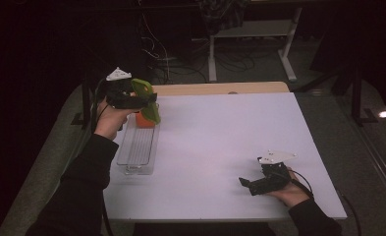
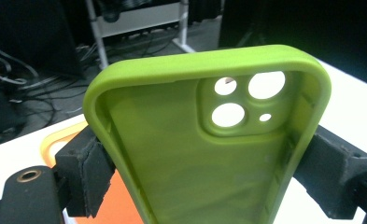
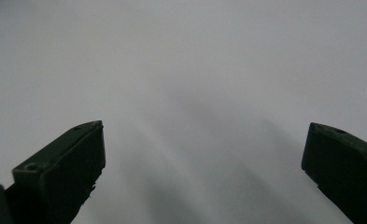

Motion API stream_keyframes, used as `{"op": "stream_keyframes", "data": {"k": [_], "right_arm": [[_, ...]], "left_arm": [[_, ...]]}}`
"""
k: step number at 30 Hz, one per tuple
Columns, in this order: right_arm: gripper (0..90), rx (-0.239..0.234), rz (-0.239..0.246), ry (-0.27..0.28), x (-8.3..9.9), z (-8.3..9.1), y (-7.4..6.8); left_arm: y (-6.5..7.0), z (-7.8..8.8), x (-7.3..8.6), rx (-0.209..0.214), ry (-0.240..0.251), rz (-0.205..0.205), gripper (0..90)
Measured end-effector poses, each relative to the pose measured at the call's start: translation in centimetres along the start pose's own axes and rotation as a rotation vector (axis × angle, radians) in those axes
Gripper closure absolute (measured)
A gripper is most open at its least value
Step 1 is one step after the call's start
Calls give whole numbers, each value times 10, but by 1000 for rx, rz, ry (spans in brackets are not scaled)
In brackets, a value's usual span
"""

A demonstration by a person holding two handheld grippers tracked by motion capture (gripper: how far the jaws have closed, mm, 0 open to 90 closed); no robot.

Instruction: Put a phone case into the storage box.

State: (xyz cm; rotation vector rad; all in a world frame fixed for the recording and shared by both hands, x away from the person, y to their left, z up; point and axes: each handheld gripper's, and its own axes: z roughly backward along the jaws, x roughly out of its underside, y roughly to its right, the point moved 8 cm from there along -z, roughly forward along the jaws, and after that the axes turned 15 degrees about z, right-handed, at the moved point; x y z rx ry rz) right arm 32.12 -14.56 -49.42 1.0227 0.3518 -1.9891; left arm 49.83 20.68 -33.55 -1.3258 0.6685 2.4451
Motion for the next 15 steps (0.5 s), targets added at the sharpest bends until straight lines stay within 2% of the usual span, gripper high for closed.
{"op": "stream_keyframes", "data": {"k": [7,9,10,13,15], "right_arm": [[0,4,-4,6,-1,2,1],[0,5,-3,8,-1,2,1],[0,5,-4,8,-1,3,1],[0,6,-2,9,-2,3,1],[0,5,-2,10,-2,2,1]], "left_arm": [[-19,-14,13,-54,-37,14,140],[-23,-15,14,-46,-15,56,140],[-26,-15,14,-53,-16,59,140],[-35,-16,16,-93,-26,43,140],[-40,-18,18,-100,-33,44,140]]}}
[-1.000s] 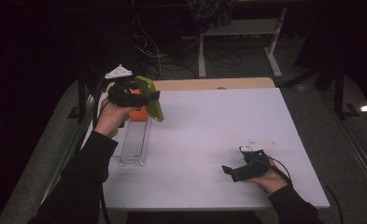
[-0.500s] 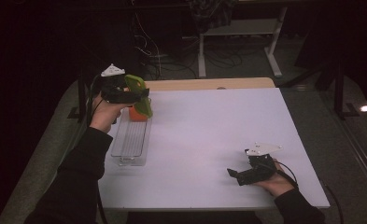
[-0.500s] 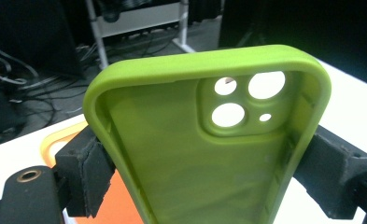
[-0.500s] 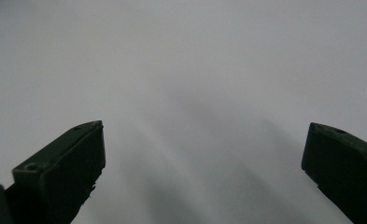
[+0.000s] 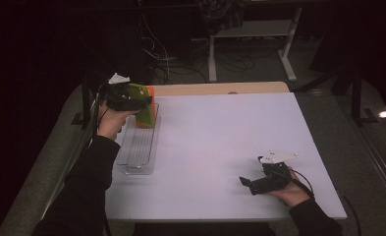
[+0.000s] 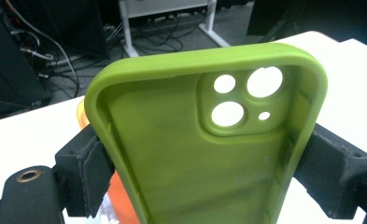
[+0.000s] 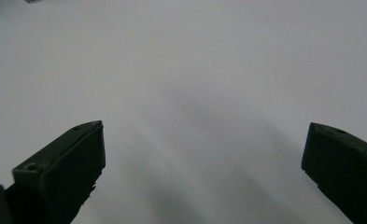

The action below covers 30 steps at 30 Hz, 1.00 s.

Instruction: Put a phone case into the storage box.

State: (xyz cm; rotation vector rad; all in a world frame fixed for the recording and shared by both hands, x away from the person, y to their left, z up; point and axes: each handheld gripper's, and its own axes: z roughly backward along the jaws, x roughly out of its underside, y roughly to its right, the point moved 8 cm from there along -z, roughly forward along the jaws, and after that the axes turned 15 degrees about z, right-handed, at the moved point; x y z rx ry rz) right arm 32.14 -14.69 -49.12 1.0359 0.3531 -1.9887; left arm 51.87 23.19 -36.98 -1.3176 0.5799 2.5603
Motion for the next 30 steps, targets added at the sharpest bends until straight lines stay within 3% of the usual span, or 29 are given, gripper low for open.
{"op": "stream_keyframes", "data": {"k": [6,15,19,30], "right_arm": [[0,-3,-7,1,-1,0,-1],[0,-4,-4,3,-1,0,-1],[0,-4,0,5,-2,1,-1],[0,-8,2,9,-2,1,-2]], "left_arm": [[-11,-13,13,-33,-24,22,140],[-24,-30,29,-73,-71,19,133],[-27,-34,32,-83,-71,28,127],[-28,-37,30,-58,-42,62,53]]}}
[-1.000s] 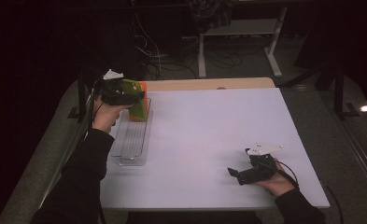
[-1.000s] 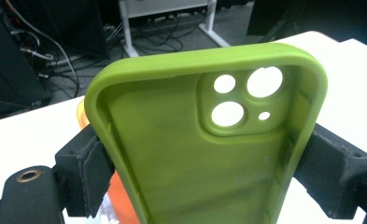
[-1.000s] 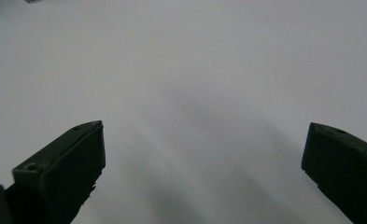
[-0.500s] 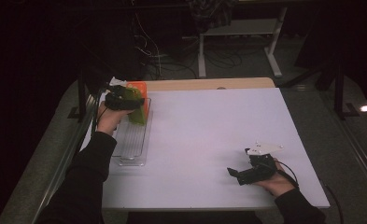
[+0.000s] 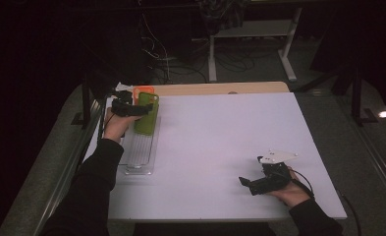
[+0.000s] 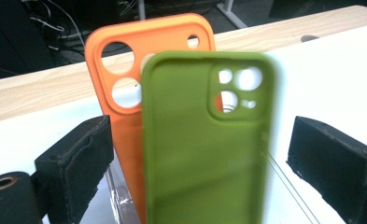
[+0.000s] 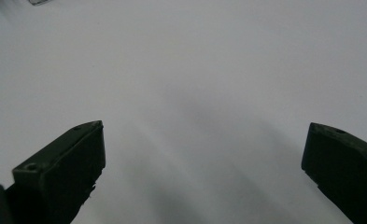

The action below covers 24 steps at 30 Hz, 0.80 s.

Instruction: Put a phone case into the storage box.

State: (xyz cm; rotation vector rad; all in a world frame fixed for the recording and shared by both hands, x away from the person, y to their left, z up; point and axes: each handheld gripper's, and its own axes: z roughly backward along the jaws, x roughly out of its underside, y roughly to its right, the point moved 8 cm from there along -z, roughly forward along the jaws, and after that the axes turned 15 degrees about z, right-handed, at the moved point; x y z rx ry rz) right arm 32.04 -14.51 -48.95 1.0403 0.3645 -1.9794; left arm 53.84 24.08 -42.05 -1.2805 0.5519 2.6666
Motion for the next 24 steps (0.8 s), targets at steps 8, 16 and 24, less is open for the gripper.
{"op": "stream_keyframes", "data": {"k": [8,16,24], "right_arm": [[0,1,1,1,-1,0,0],[0,4,-2,1,-1,1,-1],[0,3,0,1,-3,2,-1]], "left_arm": [[11,11,0,52,-8,-20,37],[35,36,10,139,-56,-87,37],[63,61,29,255,-99,-146,32]]}}
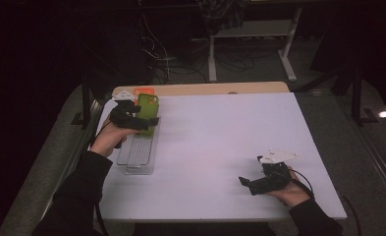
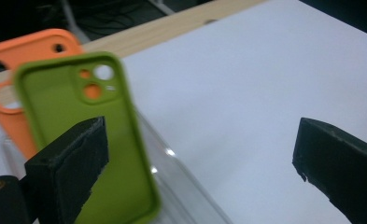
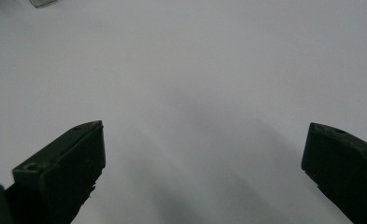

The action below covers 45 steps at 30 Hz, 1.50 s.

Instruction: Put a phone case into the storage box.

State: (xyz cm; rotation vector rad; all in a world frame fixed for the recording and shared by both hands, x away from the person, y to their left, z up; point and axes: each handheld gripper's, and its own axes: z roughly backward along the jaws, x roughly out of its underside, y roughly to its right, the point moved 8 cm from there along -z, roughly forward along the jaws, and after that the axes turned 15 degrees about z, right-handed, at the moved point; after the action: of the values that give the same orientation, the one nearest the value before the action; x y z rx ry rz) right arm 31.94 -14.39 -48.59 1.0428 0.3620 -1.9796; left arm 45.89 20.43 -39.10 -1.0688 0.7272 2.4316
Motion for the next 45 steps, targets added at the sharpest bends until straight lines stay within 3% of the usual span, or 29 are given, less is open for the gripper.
{"op": "stream_keyframes", "data": {"k": [7,14,35,45], "right_arm": [[0,-9,-2,6,-5,3,-1],[0,-23,3,12,-10,6,-2],[0,-24,23,31,-26,15,-2],[0,-27,31,31,-27,15,-4]], "left_arm": [[23,14,20,67,-22,-60,32],[37,21,43,115,-36,-84,32],[44,27,98,150,-66,-136,32],[46,27,106,164,-60,-130,33]]}}
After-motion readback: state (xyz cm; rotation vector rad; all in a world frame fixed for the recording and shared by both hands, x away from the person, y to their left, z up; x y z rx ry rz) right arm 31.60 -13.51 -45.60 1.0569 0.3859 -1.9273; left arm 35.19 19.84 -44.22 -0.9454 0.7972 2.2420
